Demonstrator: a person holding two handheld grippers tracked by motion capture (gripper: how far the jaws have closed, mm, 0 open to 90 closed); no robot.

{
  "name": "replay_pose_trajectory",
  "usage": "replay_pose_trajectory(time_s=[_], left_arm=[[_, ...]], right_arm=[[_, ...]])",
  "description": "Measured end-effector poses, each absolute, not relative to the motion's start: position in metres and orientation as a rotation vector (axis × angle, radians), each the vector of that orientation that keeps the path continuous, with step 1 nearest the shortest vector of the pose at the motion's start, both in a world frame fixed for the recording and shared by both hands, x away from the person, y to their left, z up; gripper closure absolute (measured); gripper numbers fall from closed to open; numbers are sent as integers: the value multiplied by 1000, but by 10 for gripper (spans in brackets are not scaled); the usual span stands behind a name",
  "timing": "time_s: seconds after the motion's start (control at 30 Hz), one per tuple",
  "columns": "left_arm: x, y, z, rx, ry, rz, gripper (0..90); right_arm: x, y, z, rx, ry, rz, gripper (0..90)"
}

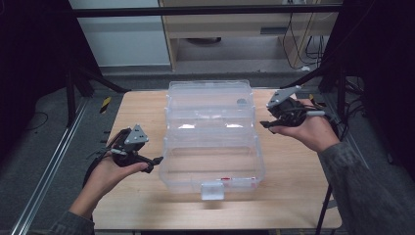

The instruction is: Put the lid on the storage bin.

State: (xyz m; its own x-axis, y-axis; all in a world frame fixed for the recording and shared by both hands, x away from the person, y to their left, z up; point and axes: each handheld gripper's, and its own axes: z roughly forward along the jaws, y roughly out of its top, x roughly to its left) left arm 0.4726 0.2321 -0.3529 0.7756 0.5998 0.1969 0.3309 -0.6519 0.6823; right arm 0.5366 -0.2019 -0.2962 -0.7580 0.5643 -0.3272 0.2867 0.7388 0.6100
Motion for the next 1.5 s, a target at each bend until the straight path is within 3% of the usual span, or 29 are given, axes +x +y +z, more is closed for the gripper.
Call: replay_pose_trajectory(time_s=[0.13,0.5,1.0,1.3,1.5], left_arm=[[469,217,-348,2373,604,514,69],[467,192,-354,2432,465,462,49],[462,178,-362,2505,360,426,49],[455,173,-366,2528,329,403,51],[447,169,-376,2577,313,374,110]], right_arm=[[551,-173,-287,508,2486,746,585],[578,-124,-297,273,2616,549,627],[591,-109,-301,151,2700,421,702],[593,-109,-304,90,2713,347,792],[593,-109,-303,71,2718,337,804]])
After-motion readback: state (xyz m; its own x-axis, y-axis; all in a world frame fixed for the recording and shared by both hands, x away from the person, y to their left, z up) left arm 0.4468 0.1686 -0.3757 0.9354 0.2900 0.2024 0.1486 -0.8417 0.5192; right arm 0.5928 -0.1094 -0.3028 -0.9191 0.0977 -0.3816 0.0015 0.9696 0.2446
